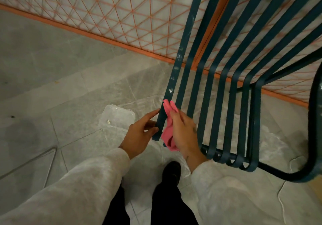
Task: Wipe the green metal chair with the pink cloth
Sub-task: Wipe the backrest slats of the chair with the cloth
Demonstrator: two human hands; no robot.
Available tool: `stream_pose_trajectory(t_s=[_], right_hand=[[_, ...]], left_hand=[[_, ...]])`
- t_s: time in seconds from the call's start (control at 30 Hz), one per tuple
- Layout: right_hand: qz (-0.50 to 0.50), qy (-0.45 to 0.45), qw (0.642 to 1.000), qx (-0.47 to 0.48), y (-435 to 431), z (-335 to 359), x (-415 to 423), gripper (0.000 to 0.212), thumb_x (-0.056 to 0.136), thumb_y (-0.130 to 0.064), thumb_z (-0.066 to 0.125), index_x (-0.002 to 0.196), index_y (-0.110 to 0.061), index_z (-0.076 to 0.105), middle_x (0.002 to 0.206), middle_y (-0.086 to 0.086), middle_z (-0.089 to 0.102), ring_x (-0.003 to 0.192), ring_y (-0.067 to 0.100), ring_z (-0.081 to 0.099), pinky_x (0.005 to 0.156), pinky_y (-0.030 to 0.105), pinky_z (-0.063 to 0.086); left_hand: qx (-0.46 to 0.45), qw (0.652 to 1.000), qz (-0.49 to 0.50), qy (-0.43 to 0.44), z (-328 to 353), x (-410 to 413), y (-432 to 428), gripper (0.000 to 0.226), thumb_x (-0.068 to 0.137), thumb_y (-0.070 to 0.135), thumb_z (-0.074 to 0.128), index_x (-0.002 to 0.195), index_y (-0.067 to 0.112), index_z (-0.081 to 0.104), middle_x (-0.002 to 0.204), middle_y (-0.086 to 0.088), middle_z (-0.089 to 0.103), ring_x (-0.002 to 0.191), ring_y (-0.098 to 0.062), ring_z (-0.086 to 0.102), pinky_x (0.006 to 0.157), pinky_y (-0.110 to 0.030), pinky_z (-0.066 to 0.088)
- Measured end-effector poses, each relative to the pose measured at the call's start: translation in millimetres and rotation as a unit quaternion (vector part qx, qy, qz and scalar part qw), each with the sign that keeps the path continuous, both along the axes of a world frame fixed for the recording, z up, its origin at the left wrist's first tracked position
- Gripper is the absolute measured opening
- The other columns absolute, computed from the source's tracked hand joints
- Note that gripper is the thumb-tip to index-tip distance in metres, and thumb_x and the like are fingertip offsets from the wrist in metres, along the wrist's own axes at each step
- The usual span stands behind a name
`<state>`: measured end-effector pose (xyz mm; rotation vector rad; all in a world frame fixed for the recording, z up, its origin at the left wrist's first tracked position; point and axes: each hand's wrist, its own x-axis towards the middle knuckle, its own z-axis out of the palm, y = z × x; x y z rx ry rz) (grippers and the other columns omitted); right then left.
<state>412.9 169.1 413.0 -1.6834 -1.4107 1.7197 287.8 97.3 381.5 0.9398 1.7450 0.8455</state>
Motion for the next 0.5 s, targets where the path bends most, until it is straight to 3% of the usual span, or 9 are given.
stream_pose_trajectory(t_s=[0.1, 0.17, 0.23, 0.27, 0.33, 0.4, 0.5], right_hand=[[-0.049, -0.024, 0.997, -0.061, -24.2, -13.0, 2.8, 0.057, 0.091, -0.072, 0.04, 0.123, -0.034, 0.068, 0.118, -0.008, 0.067, 0.113, 0.015, 0.06, 0.102, 0.034, 0.042], [-0.049, -0.033, 0.996, -0.067, -41.6, -19.8, 3.9, 0.047, 0.096, -0.063, 0.046, 0.125, -0.033, 0.068, 0.116, -0.009, 0.068, 0.111, 0.013, 0.062, 0.097, 0.024, 0.045], [-0.061, -0.032, 0.997, -0.02, -48.6, -21.0, -1.0, 0.029, 0.097, -0.049, 0.056, 0.119, -0.037, 0.07, 0.104, -0.017, 0.072, 0.103, 0.003, 0.066, 0.083, 0.008, 0.047], [-0.084, -0.025, 0.996, -0.003, -48.1, -19.7, -5.0, 0.022, 0.095, -0.045, 0.061, 0.114, -0.039, 0.072, 0.099, -0.019, 0.073, 0.098, -0.002, 0.067, 0.08, 0.007, 0.048], [-0.139, 0.0, 0.99, 0.028, -39.6, -13.9, -16.4, 0.02, 0.091, -0.043, 0.068, 0.11, -0.036, 0.073, 0.1, -0.017, 0.073, 0.097, -0.001, 0.067, 0.084, 0.015, 0.051], [-0.191, 0.012, 0.98, 0.055, -29.7, -11.3, -27.5, 0.018, 0.089, -0.039, 0.073, 0.103, -0.03, 0.071, 0.102, -0.011, 0.074, 0.099, 0.006, 0.069, 0.087, 0.025, 0.055], [-0.203, -0.024, 0.974, 0.099, -33.6, -14.0, -39.0, 0.022, 0.088, -0.042, 0.073, 0.098, -0.025, 0.064, 0.096, -0.007, 0.071, 0.092, 0.008, 0.068, 0.078, 0.023, 0.055]], left_hand=[[0.0, 0.999, -0.018, -0.029, -3.2, -6.4, 0.9, 0.056, 0.097, 0.007, 0.054, 0.137, 0.044, 0.045, 0.105, 0.011, 0.068, 0.093, 0.011, 0.064, 0.075, -0.007, 0.051], [0.005, 0.998, -0.035, -0.053, -5.7, -12.1, 1.0, 0.055, 0.096, 0.007, 0.056, 0.139, 0.039, 0.045, 0.104, 0.01, 0.068, 0.09, 0.012, 0.065, 0.07, -0.005, 0.049], [0.017, 0.996, -0.051, -0.069, -9.9, -18.7, 1.8, 0.056, 0.094, 0.008, 0.06, 0.142, 0.036, 0.045, 0.105, 0.004, 0.07, 0.09, 0.004, 0.067, 0.072, -0.009, 0.051], [0.022, 0.996, -0.06, -0.069, -12.8, -21.8, 1.2, 0.058, 0.093, 0.009, 0.061, 0.142, 0.036, 0.045, 0.107, 0.002, 0.07, 0.093, 0.0, 0.068, 0.076, -0.012, 0.053], [0.029, 0.994, -0.085, -0.063, -16.8, -28.6, 1.6, 0.06, 0.092, 0.009, 0.063, 0.14, 0.04, 0.045, 0.11, -0.002, 0.069, 0.099, -0.008, 0.067, 0.088, -0.026, 0.056], [0.025, 0.991, -0.101, -0.086, -18.9, -35.4, 1.4, 0.061, 0.091, 0.008, 0.062, 0.137, 0.044, 0.046, 0.112, -0.01, 0.068, 0.101, -0.023, 0.067, 0.089, -0.044, 0.057], [0.025, 0.987, -0.138, -0.079, -20.7, -41.7, 5.6, 0.057, 0.09, 0.008, 0.061, 0.134, 0.042, 0.045, 0.111, -0.004, 0.068, 0.102, -0.02, 0.067, 0.089, -0.039, 0.057]])
